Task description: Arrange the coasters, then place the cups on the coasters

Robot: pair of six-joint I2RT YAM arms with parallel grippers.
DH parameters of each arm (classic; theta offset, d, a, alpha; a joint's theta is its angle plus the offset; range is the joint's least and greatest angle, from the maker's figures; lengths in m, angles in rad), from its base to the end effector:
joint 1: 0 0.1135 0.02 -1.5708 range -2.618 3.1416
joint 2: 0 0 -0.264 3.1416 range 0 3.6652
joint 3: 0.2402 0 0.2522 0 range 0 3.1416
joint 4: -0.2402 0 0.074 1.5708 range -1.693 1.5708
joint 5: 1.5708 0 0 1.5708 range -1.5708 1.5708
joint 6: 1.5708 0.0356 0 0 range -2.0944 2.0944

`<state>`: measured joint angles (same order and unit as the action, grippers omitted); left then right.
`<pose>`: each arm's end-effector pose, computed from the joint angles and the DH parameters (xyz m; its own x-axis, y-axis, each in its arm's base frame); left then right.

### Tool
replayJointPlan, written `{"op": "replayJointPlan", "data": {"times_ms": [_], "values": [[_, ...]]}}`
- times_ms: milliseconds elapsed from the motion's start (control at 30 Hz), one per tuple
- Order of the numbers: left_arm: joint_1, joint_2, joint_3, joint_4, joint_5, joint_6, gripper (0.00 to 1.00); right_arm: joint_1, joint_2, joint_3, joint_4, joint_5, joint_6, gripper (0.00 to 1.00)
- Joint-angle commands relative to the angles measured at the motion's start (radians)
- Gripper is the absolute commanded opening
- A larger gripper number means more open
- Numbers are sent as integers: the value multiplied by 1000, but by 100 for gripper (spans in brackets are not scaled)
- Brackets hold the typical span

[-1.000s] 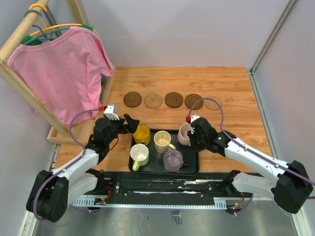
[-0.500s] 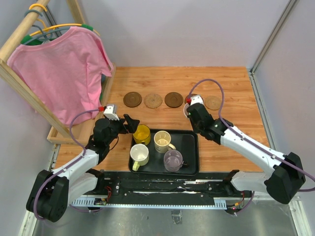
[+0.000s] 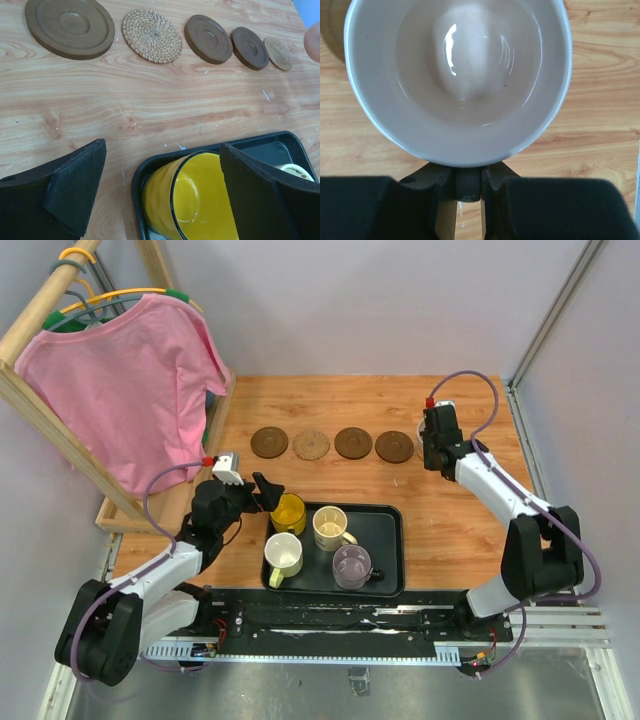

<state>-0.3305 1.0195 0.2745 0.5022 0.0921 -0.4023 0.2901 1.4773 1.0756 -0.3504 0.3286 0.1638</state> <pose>0.1963 -0.0708 0.1901 -0.3688 -0.2856 -0.8845 0.2860 0.8706 -0.4004 0.3127 0.0814 0.2622 -0.6532 -0.0339 -0.7564 0.0624 0.9932 -0.0984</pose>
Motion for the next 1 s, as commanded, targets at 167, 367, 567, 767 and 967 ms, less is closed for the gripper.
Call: {"op": "replayJointPlan", "data": {"times_ms": [167, 367, 567, 767, 967], "values": [[-4, 31, 40, 41, 12, 3, 100, -168, 134, 126, 111, -150, -20, 1], [-4, 35, 44, 37, 7, 3, 100, -200, 194, 157, 125, -192, -24, 1], [-5, 50, 51, 35, 5, 3, 100, -207, 242, 188, 126, -209, -29, 1], [-5, 62, 55, 35, 5, 4, 100, -213, 264, 205, 121, -214, -32, 1], [-5, 71, 58, 36, 11, 3, 100, -223, 287, 221, 105, -224, -26, 1]]}}
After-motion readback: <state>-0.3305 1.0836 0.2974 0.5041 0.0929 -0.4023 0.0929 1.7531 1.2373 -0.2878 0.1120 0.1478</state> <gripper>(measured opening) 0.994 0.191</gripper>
